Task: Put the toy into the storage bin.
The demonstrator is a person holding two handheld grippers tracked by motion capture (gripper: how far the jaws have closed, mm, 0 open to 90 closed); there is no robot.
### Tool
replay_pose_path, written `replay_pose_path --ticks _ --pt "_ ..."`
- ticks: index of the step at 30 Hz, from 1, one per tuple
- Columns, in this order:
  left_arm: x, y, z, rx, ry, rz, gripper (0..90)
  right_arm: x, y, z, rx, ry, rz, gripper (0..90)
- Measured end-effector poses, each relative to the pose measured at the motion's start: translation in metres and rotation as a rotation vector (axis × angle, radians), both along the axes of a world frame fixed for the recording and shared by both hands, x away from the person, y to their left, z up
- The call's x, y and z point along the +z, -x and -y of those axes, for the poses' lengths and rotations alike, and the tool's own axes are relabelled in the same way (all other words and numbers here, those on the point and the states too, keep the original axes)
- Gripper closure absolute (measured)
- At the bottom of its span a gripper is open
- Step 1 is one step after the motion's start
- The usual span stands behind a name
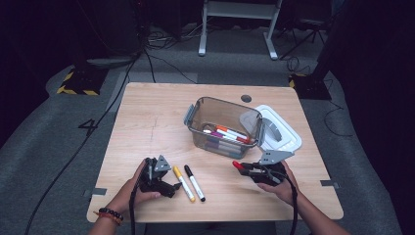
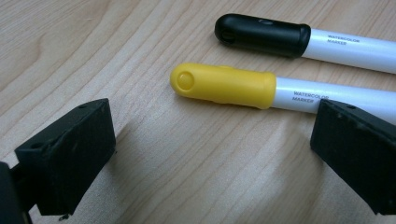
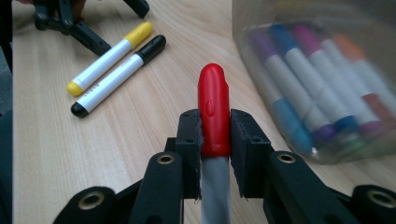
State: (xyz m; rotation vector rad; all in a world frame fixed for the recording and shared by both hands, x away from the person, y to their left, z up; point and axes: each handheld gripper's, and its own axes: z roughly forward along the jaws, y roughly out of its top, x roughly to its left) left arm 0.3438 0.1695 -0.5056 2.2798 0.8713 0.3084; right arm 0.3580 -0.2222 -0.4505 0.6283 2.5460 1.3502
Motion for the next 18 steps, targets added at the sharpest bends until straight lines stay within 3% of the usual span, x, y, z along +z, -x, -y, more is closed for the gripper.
replay_pose_path --ticks 7,18 --pt "0.000 0.000 0.000 0.000 0.000 0.000 0.3 0.021 0.009 0.025 -0.037 -0.064 0.050 74.7" --pt "0.000 0.000 0.000 0.000 0.000 0.000 0.3 0.052 0.009 0.056 -0.110 -0.097 0.108 74.7"
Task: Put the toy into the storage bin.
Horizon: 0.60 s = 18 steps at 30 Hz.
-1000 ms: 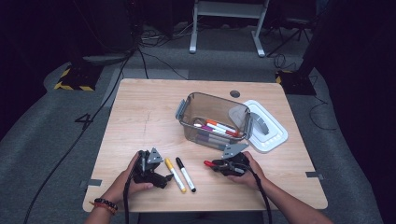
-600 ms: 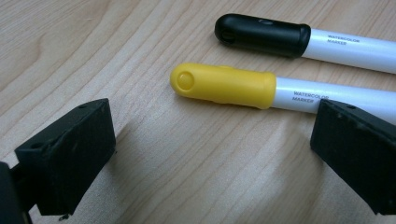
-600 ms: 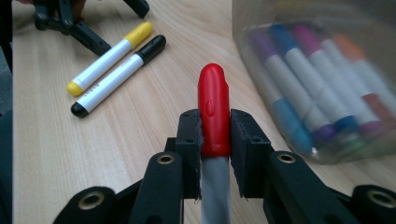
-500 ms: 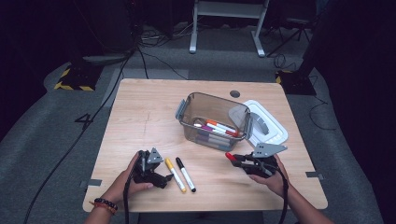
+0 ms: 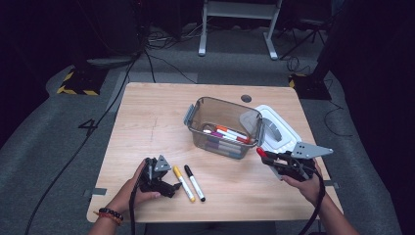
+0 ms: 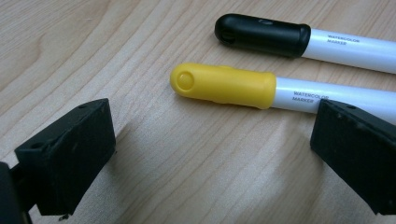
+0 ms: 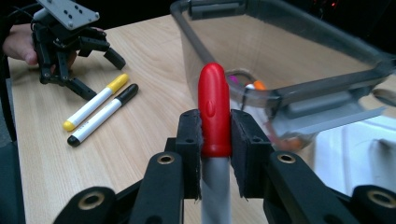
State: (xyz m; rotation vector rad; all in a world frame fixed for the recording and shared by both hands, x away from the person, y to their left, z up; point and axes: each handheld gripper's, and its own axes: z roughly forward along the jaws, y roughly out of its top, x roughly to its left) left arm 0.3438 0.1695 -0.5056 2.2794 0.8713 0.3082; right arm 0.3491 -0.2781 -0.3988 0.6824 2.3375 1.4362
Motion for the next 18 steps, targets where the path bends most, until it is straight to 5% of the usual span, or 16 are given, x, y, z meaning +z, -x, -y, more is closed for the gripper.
replay_pose_path --ticks 9,18 --pt "0.000 0.000 0.000 0.000 -0.001 0.001 0.3 0.038 -0.013 0.013 -0.031 0.015 0.057 74.7" --pt "0.000 0.000 0.000 0.000 -0.001 0.000 0.3 0.078 -0.045 -0.006 -0.021 0.033 0.085 74.6"
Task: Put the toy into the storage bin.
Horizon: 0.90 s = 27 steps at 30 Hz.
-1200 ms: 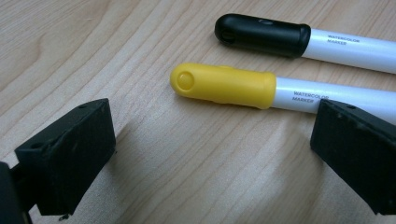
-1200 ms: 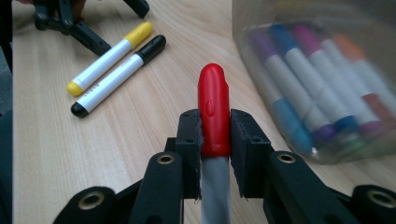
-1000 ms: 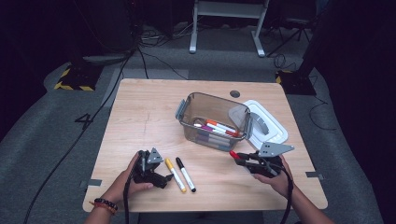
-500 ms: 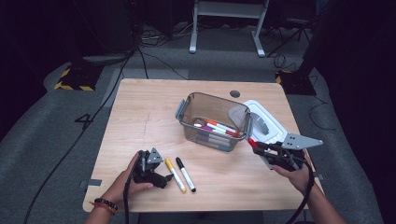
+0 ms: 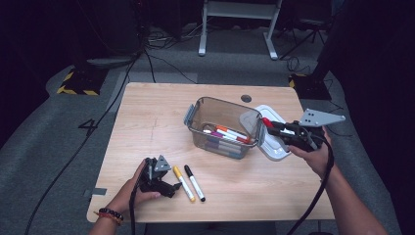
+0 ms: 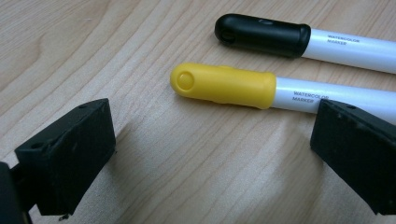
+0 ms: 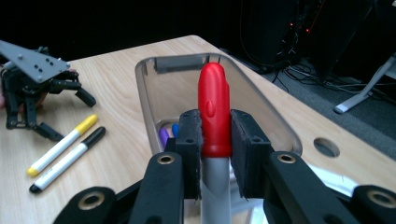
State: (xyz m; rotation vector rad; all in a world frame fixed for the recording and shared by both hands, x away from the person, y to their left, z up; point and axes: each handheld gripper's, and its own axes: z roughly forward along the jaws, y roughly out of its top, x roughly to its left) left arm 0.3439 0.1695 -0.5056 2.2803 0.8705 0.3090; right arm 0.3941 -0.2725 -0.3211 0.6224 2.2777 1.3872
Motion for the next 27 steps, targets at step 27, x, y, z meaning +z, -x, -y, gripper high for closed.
replay_pose_path --ticks 27 --pt "0.000 0.000 0.000 0.000 0.000 0.000 0.3 -0.007 -0.071 -0.111 0.101 0.191 -0.149 74.6"
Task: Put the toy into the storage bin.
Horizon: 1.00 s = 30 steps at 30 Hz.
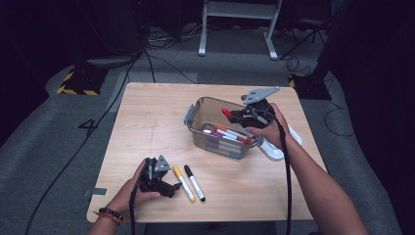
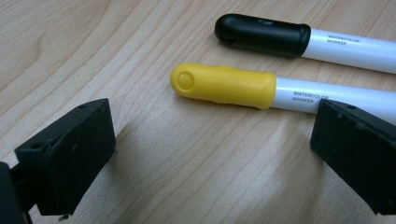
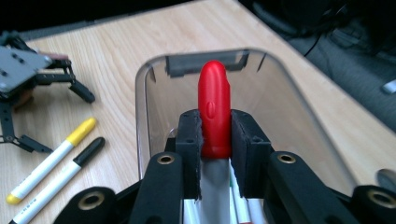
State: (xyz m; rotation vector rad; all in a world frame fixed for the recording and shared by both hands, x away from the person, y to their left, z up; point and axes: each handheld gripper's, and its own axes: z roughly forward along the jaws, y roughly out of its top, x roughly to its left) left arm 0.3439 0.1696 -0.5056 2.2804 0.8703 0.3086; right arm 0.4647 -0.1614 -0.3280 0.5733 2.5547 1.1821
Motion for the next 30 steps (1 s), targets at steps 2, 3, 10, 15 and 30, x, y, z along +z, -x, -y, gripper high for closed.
replay_pose_path --ticks 2,3,10,15,30 --pt "0.000 0.000 0.000 0.000 0.000 0.000 0.3 -0.007 -0.005 -0.006 -0.001 0.027 -0.019 74.7" --pt "0.000 0.000 0.000 0.000 0.000 0.000 0.3 -0.010 -0.007 -0.009 -0.001 0.039 -0.030 74.7" --pt "0.000 0.000 0.000 0.000 0.000 0.000 0.3 -0.032 -0.023 -0.021 0.020 0.130 -0.113 74.6" --pt "0.000 0.000 0.000 0.000 0.000 0.000 0.3 -0.046 -0.028 -0.029 0.059 0.216 -0.192 74.6" --pt "0.000 0.000 0.000 -0.002 -0.001 -0.001 0.2 -0.056 -0.030 -0.035 0.044 0.283 -0.246 59.5"
